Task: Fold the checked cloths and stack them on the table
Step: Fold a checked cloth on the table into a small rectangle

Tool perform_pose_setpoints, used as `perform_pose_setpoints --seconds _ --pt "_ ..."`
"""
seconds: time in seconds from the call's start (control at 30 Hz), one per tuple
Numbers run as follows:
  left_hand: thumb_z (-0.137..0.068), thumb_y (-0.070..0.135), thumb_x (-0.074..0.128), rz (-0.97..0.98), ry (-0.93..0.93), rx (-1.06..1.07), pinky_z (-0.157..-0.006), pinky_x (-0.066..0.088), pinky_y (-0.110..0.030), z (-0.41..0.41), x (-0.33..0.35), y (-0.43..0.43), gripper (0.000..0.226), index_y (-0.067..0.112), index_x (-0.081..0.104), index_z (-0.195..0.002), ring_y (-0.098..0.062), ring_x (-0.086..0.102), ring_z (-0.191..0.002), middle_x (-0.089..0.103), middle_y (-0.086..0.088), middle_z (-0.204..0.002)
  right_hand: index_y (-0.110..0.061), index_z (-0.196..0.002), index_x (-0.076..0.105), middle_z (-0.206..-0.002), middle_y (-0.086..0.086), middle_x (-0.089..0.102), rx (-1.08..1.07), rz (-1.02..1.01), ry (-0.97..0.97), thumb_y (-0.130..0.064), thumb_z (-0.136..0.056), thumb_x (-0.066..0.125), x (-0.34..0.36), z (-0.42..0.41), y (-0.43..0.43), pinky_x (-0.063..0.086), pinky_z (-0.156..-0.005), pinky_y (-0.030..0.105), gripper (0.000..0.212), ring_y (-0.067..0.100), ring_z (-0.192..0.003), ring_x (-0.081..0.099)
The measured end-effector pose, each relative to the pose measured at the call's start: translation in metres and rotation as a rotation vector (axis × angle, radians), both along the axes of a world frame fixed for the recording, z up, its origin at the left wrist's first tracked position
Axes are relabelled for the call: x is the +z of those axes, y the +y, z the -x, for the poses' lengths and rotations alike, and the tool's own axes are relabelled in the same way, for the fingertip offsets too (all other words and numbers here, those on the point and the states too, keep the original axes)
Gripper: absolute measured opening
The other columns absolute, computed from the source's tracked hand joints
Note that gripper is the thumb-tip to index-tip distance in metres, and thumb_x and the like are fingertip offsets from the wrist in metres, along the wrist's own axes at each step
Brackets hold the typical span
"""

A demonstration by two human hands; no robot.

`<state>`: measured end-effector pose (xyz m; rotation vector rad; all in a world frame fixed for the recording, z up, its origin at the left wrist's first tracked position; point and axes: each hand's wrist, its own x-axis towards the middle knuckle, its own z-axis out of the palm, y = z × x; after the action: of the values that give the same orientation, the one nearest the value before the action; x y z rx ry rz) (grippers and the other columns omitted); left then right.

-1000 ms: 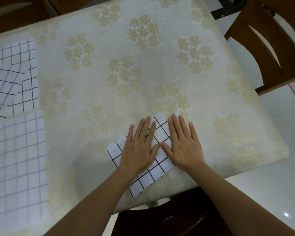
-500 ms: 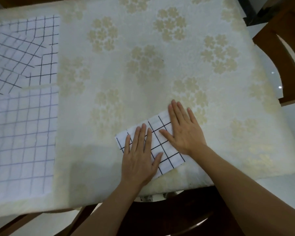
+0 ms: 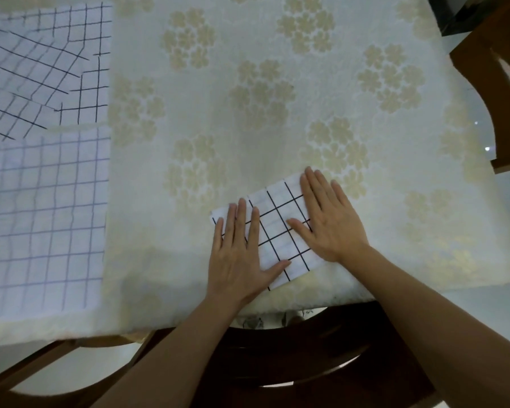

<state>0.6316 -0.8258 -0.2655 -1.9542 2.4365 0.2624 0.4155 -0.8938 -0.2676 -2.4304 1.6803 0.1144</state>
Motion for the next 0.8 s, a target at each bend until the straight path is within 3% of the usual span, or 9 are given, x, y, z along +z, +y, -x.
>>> perform_pose_setpoints --seconds 0.23,0.37,0.5,0.57,0.67,0.8 --pt "-0.084 0.087 0.02 -0.092 -0.064 0.019 -0.122 0.014 -0.055 -0.018 0.006 0.001 0.111 0.007 0.002 -0.159 -0.033 -0.006 -0.154 -0.007 -0.02 -0.165 -0.013 -0.157 -0.015 -0.166 0.002 -0.02 -0.109 -0.063 0.045 -0.071 -0.098 0.004 0.008 0.028 -0.001 -0.003 -0.125 0.045 0.085 0.015 -0.151 -0.021" --pt "-0.087 0.084 0.013 -0.097 -0.067 -0.028 -0.121 0.008 -0.059 -0.025 0.026 -0.014 0.103 0.011 0.011 -0.159 -0.034 -0.001 -0.154 0.002 -0.019 -0.166 -0.014 -0.156 -0.019 -0.164 0.002 -0.024 -0.128 -0.105 0.082 -0.072 -0.095 -0.004 0.021 0.036 0.008 -0.004 -0.125 0.047 0.085 0.02 -0.151 -0.022" --pt "-0.095 0.069 0.015 -0.086 -0.066 -0.312 -0.123 0.006 -0.055 -0.013 0.051 -0.05 0.083 0.016 0.018 -0.159 -0.025 0.005 -0.154 0.011 -0.011 -0.166 -0.011 -0.16 0.002 -0.167 0.006 0.002 -0.183 -0.05 -0.004 -0.064 -0.1 0.01 0.033 0.044 0.033 0.008 -0.125 0.047 0.08 0.024 -0.155 0.004" --pt "-0.096 0.058 0.025 -0.075 -0.054 -0.463 -0.122 0.017 -0.051 0.002 0.057 -0.07 0.072 0.013 0.035 -0.152 -0.026 0.025 -0.15 0.031 -0.01 -0.161 -0.008 -0.158 0.017 -0.164 0.01 0.021 -0.228 -0.028 -0.044 -0.058 -0.103 0.019 0.037 0.044 0.042 0.022 -0.122 0.048 0.075 0.028 -0.151 0.022" --pt "-0.087 0.03 0.06 0.021 0.057 -0.664 -0.109 0.041 -0.046 0.026 0.054 -0.097 0.042 0.009 0.065 -0.123 -0.029 0.059 -0.12 0.063 -0.01 -0.13 -0.006 -0.146 0.044 -0.142 0.016 0.053 -0.291 0.02 -0.114 -0.046 -0.099 0.032 0.04 0.042 0.05 0.044 -0.102 0.047 0.063 0.034 -0.13 0.051" --pt "-0.072 0.007 0.074 0.025 0.032 -0.826 -0.097 0.051 -0.042 0.062 0.055 -0.129 0.037 0.01 0.071 -0.109 -0.029 0.067 -0.101 0.07 -0.008 -0.11 -0.009 -0.122 0.061 -0.107 0.014 0.061 -0.355 0.153 -0.135 -0.037 -0.093 0.042 0.039 0.036 0.056 0.047 -0.072 0.04 0.044 0.034 -0.092 0.059"
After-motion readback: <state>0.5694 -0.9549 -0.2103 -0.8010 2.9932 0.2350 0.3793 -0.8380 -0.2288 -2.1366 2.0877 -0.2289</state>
